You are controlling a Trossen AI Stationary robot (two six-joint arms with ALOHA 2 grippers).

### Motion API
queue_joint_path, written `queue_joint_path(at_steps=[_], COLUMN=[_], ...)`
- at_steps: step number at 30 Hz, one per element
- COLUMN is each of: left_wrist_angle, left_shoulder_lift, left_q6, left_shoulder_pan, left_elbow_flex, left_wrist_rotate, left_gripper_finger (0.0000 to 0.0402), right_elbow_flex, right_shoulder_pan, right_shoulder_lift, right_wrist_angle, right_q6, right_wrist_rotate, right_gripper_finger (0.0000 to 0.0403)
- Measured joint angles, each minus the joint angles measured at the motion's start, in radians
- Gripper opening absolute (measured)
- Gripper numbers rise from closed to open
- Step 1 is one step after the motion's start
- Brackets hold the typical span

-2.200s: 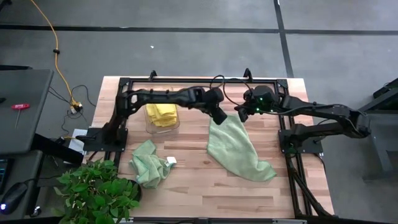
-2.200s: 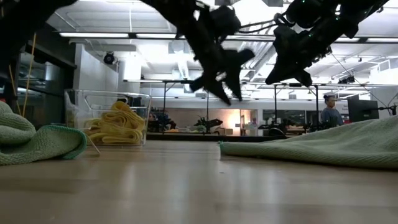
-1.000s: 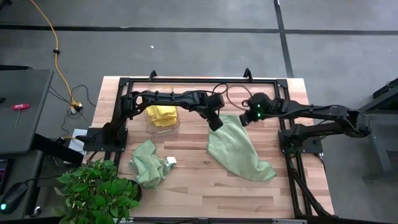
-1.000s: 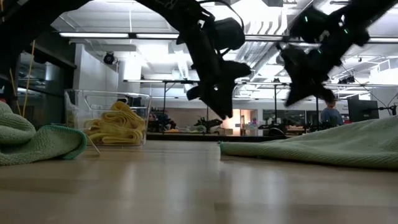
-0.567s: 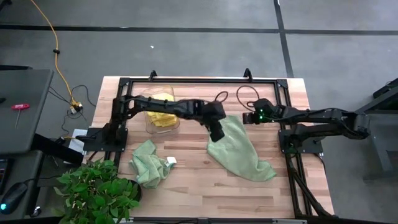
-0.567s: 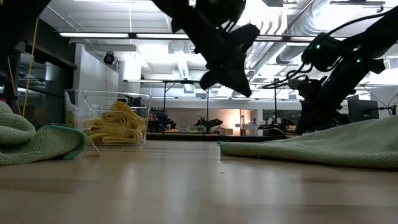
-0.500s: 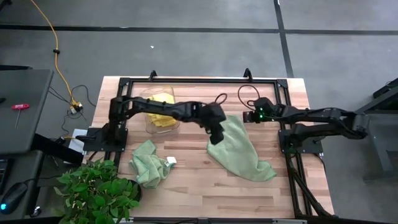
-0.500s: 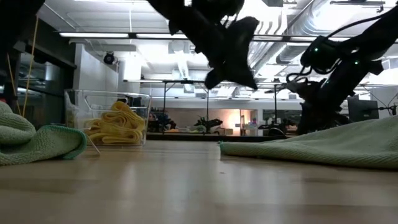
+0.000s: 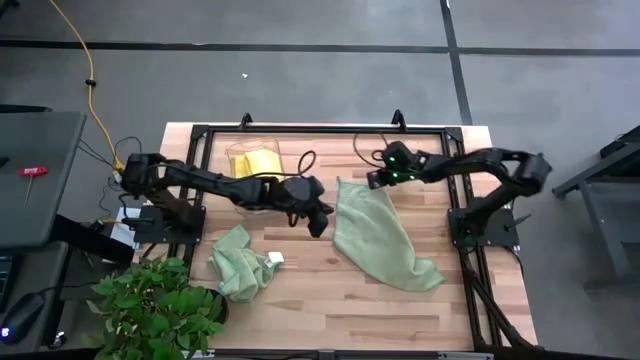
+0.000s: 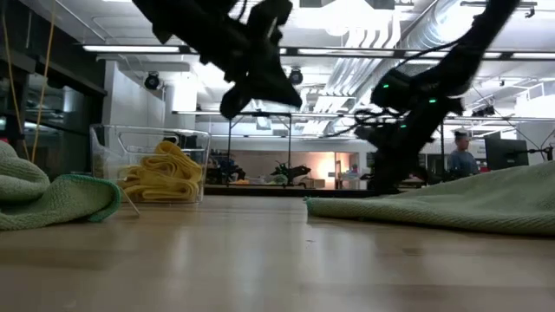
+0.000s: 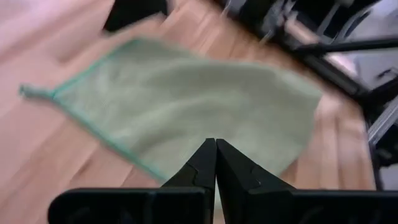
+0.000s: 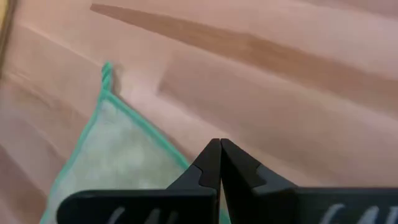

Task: Fold microfiber towels
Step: Fold the right green towel

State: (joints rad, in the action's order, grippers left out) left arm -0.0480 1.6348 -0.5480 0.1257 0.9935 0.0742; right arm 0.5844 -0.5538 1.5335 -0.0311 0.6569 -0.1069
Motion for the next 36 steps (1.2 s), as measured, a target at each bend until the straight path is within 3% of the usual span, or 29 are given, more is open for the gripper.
queue_joint_path(at_steps=[9,25,30,36], left_wrist_angle=[0.039,0.108,0.1,0.03], left_shoulder_lift=[-0.033,-0.003,0.078,0.217], left_q6=[-0.025,0.016,-0.044,-0.154], left_shoulder_pan=[-0.042,-0.122,-0.132,-0.142], left_elbow_flex=[-0.015,-0.015,-0.013,-0.014], left_wrist_rotate=[0.02,0.05,0.05,0.013], left_gripper_finger=[0.0,0.0006,0.0034,0.0105], right_elbow_flex=[0.162,0.163,0.161,0.16], right_shoulder_pan=[0.103,0.482,0.533,0.551], right_shoulder_lift=[0.205,0.214,0.215,0.215], right_wrist_angle=[0.018,-0.046,-0.063,-0.07], right_q6=[-0.053,0.136,0.155,0.174], right_wrist_rotate=[0.005,-0.007,-0.023,-0.049], right_gripper_finger=[0.0,0.0,0.0,0.0])
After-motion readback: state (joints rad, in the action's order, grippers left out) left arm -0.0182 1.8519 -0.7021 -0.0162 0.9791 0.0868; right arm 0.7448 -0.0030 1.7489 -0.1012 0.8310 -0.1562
